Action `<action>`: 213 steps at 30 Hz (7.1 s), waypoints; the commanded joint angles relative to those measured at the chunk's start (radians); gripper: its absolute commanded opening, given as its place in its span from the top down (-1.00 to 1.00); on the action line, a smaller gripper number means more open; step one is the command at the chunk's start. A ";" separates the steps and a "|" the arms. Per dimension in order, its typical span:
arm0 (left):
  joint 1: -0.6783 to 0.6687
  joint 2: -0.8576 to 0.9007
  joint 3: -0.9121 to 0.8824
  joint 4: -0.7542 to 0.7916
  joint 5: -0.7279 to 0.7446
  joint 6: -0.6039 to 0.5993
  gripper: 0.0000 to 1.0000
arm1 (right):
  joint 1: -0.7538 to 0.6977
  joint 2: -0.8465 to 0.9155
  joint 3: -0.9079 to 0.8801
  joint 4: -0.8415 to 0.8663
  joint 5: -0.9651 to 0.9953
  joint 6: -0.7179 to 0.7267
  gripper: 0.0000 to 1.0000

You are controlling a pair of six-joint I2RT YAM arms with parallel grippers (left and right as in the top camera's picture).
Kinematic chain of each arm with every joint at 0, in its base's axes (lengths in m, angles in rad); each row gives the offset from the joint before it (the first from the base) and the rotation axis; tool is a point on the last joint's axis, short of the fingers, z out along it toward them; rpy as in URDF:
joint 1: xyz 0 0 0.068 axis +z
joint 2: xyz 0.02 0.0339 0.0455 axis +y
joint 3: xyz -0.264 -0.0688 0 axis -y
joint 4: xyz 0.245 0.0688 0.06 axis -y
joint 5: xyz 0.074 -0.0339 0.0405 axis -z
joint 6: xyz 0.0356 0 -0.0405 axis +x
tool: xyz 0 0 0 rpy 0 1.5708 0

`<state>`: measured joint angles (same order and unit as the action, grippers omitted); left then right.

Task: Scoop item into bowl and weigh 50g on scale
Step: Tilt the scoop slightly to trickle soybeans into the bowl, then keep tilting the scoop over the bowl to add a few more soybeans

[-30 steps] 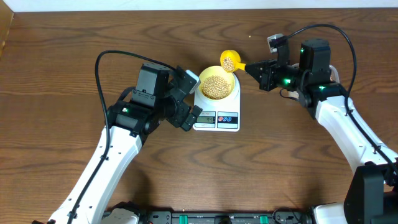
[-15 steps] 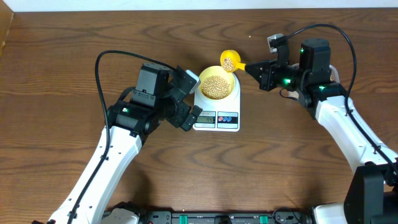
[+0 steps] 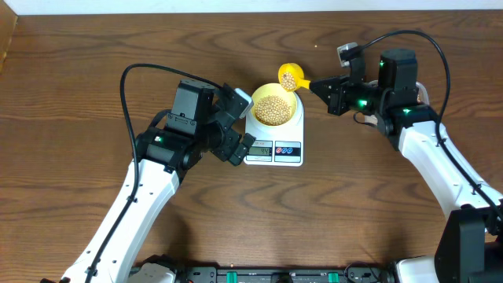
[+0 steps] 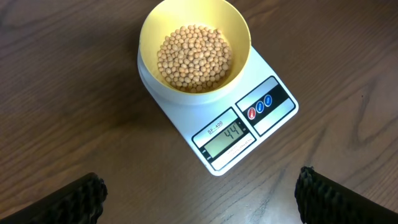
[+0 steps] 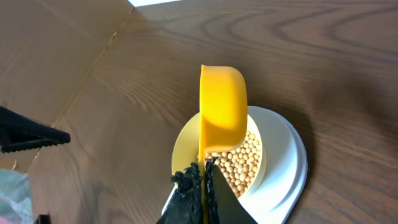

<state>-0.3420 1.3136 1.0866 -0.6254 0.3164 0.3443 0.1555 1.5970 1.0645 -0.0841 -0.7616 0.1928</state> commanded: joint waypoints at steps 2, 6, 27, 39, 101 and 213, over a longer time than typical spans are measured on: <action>0.004 -0.007 -0.003 -0.002 0.012 0.003 -0.98 | 0.036 0.010 -0.003 0.006 -0.003 -0.067 0.98; 0.004 -0.007 -0.003 -0.002 0.012 0.003 -0.97 | 0.051 0.010 -0.003 0.006 -0.002 -0.093 0.98; 0.004 -0.007 -0.003 -0.002 0.012 0.003 -0.98 | 0.062 0.010 -0.003 0.006 0.001 -0.197 0.98; 0.004 -0.007 -0.003 -0.002 0.012 0.003 -0.98 | 0.062 0.010 -0.003 0.005 0.001 -0.230 0.98; 0.004 -0.007 -0.003 -0.002 0.012 0.003 -0.98 | 0.061 0.010 -0.003 0.002 0.001 -0.348 0.98; 0.004 -0.007 -0.003 -0.002 0.012 0.003 -0.98 | 0.068 0.010 -0.003 -0.074 0.001 -0.542 0.98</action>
<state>-0.3420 1.3136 1.0866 -0.6254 0.3164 0.3443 0.2131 1.5974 1.0645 -0.1589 -0.7578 -0.3298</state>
